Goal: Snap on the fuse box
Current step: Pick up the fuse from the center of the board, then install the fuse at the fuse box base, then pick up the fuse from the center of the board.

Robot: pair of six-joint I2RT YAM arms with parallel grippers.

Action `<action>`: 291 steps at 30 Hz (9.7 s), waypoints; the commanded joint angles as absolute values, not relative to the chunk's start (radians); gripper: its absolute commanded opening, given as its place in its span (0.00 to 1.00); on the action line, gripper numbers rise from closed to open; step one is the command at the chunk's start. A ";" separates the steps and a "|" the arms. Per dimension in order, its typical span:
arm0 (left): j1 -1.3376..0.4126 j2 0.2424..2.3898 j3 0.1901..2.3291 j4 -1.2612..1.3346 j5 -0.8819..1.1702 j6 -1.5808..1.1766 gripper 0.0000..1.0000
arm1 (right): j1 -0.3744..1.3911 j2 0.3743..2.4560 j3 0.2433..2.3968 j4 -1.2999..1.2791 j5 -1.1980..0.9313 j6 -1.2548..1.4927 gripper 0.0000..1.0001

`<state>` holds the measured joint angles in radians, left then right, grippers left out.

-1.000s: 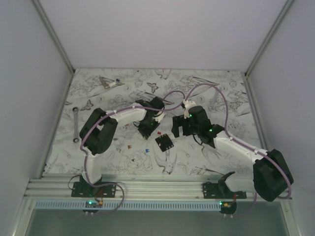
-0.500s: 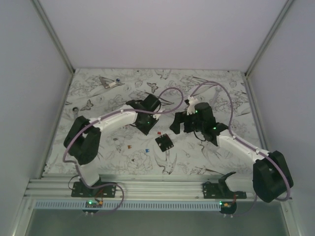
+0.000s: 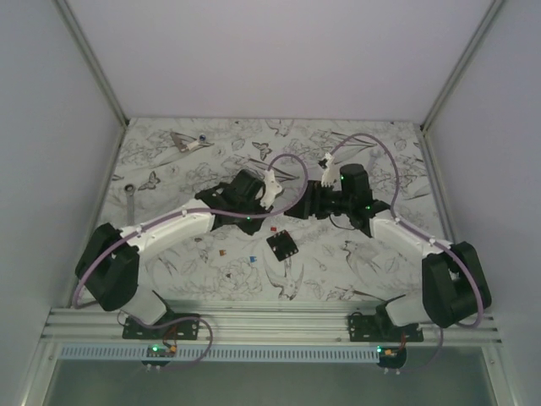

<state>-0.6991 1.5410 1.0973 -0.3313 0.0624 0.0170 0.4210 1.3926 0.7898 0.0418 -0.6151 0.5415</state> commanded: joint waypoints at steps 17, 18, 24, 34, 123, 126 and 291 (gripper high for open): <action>-0.780 1.443 1.036 -0.121 0.172 0.099 0.17 | 0.458 1.554 0.865 0.181 -0.864 0.658 0.52; -0.781 1.442 1.035 -0.117 0.174 0.098 0.17 | 0.460 1.558 0.866 0.184 -0.869 0.658 0.52; -0.791 1.437 1.034 -0.102 0.182 0.096 0.17 | 0.466 1.603 0.862 0.198 -0.889 0.662 0.48; -0.793 1.436 1.037 -0.095 0.174 0.095 0.17 | 0.469 1.607 0.857 0.210 -0.948 0.652 0.44; -0.672 1.589 0.897 -0.067 0.129 -0.602 0.80 | 0.630 1.516 0.836 -0.197 -0.313 0.329 0.00; -0.672 1.595 0.899 -0.068 0.130 -0.608 0.80 | 0.632 1.522 0.836 -0.196 -0.301 0.328 0.00; -0.013 0.896 0.445 -0.378 0.078 -0.863 0.99 | 1.076 2.092 1.516 -0.708 -0.204 -0.537 0.53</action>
